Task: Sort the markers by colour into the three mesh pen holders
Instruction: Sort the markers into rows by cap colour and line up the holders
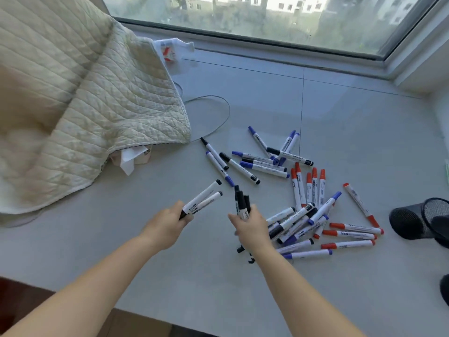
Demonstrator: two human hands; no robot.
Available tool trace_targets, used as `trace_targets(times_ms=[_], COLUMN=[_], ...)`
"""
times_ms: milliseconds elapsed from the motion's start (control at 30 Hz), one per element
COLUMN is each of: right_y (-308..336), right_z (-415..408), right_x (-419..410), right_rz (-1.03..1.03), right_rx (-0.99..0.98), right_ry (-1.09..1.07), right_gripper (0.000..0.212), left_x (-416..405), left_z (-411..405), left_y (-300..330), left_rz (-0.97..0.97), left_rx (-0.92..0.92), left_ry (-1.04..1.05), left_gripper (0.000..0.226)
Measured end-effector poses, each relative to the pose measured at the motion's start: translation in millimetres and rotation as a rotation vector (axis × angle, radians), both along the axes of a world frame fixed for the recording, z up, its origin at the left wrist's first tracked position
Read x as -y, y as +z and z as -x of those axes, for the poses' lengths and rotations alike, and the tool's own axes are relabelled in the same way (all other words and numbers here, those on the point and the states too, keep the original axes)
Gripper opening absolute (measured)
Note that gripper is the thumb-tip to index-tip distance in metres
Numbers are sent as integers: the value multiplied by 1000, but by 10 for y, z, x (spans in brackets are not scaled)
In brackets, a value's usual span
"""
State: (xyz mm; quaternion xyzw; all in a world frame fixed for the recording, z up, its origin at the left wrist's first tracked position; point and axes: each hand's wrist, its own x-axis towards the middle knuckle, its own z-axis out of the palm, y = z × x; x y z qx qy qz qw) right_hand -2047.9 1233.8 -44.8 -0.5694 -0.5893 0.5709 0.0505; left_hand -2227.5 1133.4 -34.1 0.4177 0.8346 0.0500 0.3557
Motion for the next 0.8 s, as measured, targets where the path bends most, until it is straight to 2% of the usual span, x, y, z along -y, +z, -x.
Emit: trace_targets(times_ms=[100,300,367,467,533,633,800], right_y=[-152,-375,-407,-463,-495,-553,-629], right_z=[253,687,786,892,964,1055,1104], right_x=[292,762,862,980,1050,1097,1072], right_rz=[137,128,91,-90,-188,-267,-385], right_rx=[55,157,195,290,298,322,418], right_ry=[-72,-86,-119,-113,-85,-11,84], right_gripper=[22,16,16,18,27,52,70], left_x=[282,670,774,916,964,955,856], left_z=[17,9,-13,-33,-30,-6,119], left_y=[-204,-515,-548,-611,-648,-670,-722], left_rz=[16,57,27,-17,-38,-78,-151], left_rx=[21,-28,-33,-127,-179,-224,-258], left_ry=[173,324,384,417,459,492,326], left_gripper=[28,31,30,31,34,42,57])
